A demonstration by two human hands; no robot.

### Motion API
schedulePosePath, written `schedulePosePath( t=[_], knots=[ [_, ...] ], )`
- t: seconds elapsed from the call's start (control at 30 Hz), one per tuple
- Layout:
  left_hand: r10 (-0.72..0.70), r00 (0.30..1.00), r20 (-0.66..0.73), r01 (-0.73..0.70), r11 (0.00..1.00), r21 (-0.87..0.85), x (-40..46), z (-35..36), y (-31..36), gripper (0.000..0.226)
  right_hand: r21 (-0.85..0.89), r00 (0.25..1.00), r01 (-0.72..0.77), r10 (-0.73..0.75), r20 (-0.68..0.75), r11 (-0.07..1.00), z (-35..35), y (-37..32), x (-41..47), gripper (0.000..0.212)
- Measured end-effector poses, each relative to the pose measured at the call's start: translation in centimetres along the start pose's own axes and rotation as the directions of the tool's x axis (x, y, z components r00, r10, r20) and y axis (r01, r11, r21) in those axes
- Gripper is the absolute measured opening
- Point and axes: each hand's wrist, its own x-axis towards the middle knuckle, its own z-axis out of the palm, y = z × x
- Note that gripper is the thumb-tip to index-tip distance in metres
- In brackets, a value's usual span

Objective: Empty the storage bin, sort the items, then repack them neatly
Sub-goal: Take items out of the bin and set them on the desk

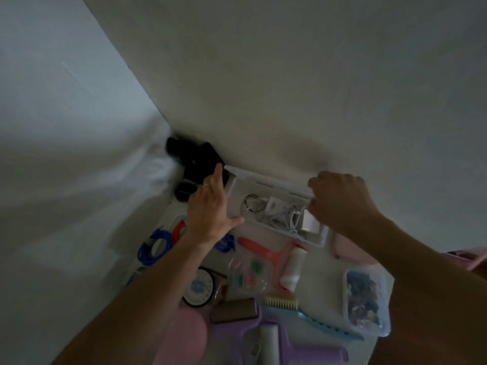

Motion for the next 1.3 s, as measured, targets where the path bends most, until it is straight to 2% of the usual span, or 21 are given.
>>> schedulePosePath(
  t=[0.07,0.1,0.17,0.23,0.3,0.4,0.47,0.53,0.63,0.7,0.83,0.93,1.03,1.1,1.17,1.23,1.3],
  knots=[
    [-0.013,0.999,0.039,0.009,0.994,0.111,-0.3,-1.1,-1.2,0.093,-0.005,0.986,-0.087,0.086,-0.142,0.996,0.3,0.2,0.1,0.016],
    [-0.011,0.996,0.084,-0.004,0.986,0.167,-0.5,-1.2,-1.9,0.075,0.0,0.978,-0.1,0.099,-0.186,0.995,0.7,0.0,0.0,0.022],
    [-0.003,0.985,0.174,-0.038,0.971,0.236,-0.9,-0.6,-2.9,0.054,0.01,0.952,-0.089,0.089,-0.293,0.996,1.5,-0.5,-0.5,0.035],
    [-0.002,0.983,0.181,-0.037,0.977,0.211,-1.0,0.5,-3.4,0.04,0.03,0.929,-0.112,0.115,-0.351,0.993,2.2,-0.8,-0.9,0.035],
    [-0.023,0.988,0.154,-0.002,0.987,0.159,-1.1,1.1,-3.5,0.038,0.066,0.928,-0.177,0.189,-0.32,0.982,2.5,-0.8,-0.9,0.029],
    [-0.065,0.979,0.192,0.043,0.992,0.116,-1.3,1.5,-3.1,0.056,0.1,0.947,-0.261,0.275,-0.164,0.96,2.6,-1.0,-0.7,0.018],
    [-0.101,0.967,0.234,0.091,0.994,0.056,-1.5,1.8,-2.5,0.063,0.162,0.948,-0.269,0.291,-0.126,0.949,2.6,-1.5,-0.9,0.027],
    [-0.151,0.956,0.25,0.164,0.986,-0.033,-1.5,2.2,-2.0,0.058,0.247,0.937,-0.261,0.306,-0.167,0.933,2.3,-1.9,-1.2,0.031],
    [-0.252,0.936,0.244,0.304,0.93,-0.205,-1.6,1.5,-1.4,0.039,0.356,0.93,-0.249,0.324,-0.171,0.901,2.4,-2.3,-1.4,0.024],
    [-0.306,0.915,0.263,0.374,0.888,-0.268,-1.7,0.8,-1.1,0.033,0.437,0.953,-0.183,0.268,-0.143,0.881,2.8,-2.8,-1.4,0.025],
    [-0.303,0.925,0.228,0.36,0.891,-0.277,-2.1,-0.1,-0.9,0.016,0.548,0.996,0.054,-0.009,-0.085,0.835,4.0,-5.4,-0.6,0.05],
    [-0.354,0.909,0.219,0.406,0.868,-0.285,-2.4,-1.0,-1.2,0.014,0.561,0.99,0.107,-0.142,0.019,0.821,4.5,-7.4,0.7,0.067],
    [-0.389,0.902,0.186,0.429,0.849,-0.308,-2.6,-2.6,-1.0,0.01,0.622,0.976,0.1,-0.2,0.092,0.776,4.0,-8.4,1.7,0.08],
    [-0.475,0.862,0.174,0.503,0.763,-0.406,-2.1,-3.7,-0.1,0.011,0.699,0.958,0.08,-0.248,0.142,0.711,3.9,-8.7,2.2,0.084],
    [-0.574,0.784,0.236,0.598,0.597,-0.534,-1.0,-4.1,1.1,0.018,0.738,0.932,0.075,-0.311,0.187,0.67,4.0,-8.9,2.7,0.086],
    [-0.621,0.714,0.323,0.641,0.394,-0.659,0.1,-4.0,2.2,0.025,0.731,0.943,0.107,-0.302,0.141,0.674,4.5,-8.7,3.7,0.088],
    [-0.592,0.686,0.423,0.593,0.119,-0.797,0.9,-3.7,2.8,0.025,0.779,0.966,0.064,-0.233,0.107,0.623,5.0,-8.1,4.7,0.08]
  ],
)
